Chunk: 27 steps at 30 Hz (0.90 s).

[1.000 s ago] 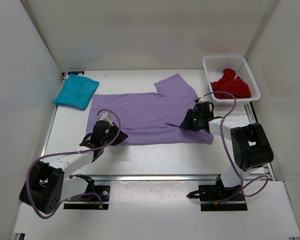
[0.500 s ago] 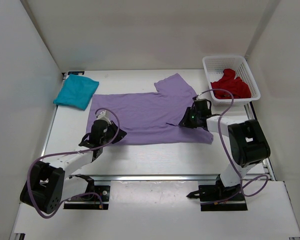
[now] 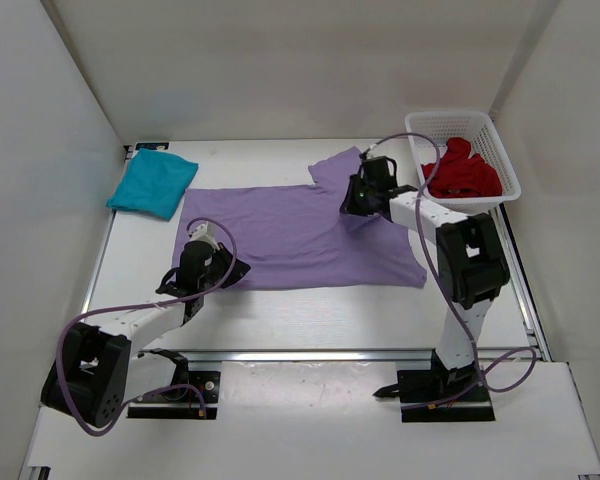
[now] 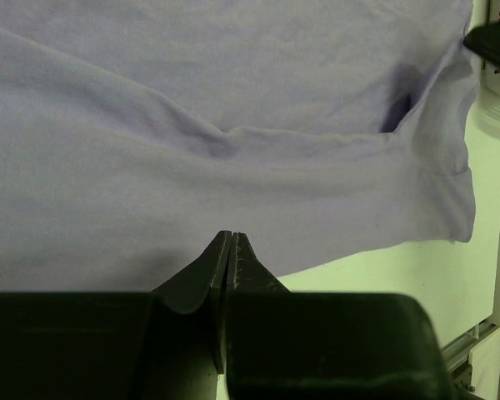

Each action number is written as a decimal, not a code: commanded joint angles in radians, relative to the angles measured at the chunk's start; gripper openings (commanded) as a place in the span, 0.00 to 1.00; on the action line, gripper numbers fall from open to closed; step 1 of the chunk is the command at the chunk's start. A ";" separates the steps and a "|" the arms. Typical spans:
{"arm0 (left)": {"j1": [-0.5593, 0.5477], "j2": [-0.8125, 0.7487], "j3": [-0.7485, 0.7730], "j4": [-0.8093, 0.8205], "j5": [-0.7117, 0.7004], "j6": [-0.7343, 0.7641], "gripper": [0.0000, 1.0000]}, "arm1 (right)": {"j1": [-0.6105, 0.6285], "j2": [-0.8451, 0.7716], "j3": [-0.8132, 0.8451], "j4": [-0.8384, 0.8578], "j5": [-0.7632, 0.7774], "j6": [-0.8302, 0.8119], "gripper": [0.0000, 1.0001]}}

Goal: Fold and stack the t-shirts
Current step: Fold the flattened tshirt in 1/3 of the way

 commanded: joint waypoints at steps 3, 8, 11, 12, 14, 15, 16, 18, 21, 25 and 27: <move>0.007 -0.020 0.002 0.008 -0.006 0.000 0.10 | 0.049 0.063 0.140 -0.095 0.070 -0.081 0.10; -0.012 -0.026 0.012 0.001 -0.026 0.008 0.10 | 0.076 0.016 0.099 -0.076 0.088 -0.097 0.33; -0.065 0.011 0.042 -0.021 -0.051 0.028 0.10 | 0.089 -0.089 -0.057 -0.007 0.090 -0.068 0.27; -0.082 0.019 0.059 -0.032 -0.066 0.037 0.10 | 0.090 -0.128 -0.132 0.026 0.088 -0.058 0.18; -0.101 0.058 0.078 -0.045 -0.068 0.046 0.10 | 0.093 -0.185 -0.226 0.060 0.081 -0.039 0.09; -0.110 0.066 0.085 -0.052 -0.063 0.058 0.10 | 0.092 -0.210 -0.281 0.068 0.078 -0.039 0.05; -0.116 0.087 0.097 -0.067 -0.063 0.070 0.10 | 0.093 -0.227 -0.304 0.066 0.082 -0.038 0.03; -0.130 0.144 0.111 -0.082 -0.097 0.093 0.10 | 0.083 -0.241 -0.379 0.070 0.084 -0.038 0.00; -0.104 0.213 0.150 -0.110 -0.053 0.109 0.09 | 0.069 -0.265 -0.456 0.071 0.087 -0.028 0.00; -0.111 0.284 0.137 -0.142 0.001 0.130 0.08 | 0.063 -0.319 -0.562 0.070 0.087 -0.019 0.00; -0.154 0.243 0.092 -0.165 -0.019 0.126 0.08 | 0.079 -0.369 -0.623 0.071 0.091 -0.002 0.00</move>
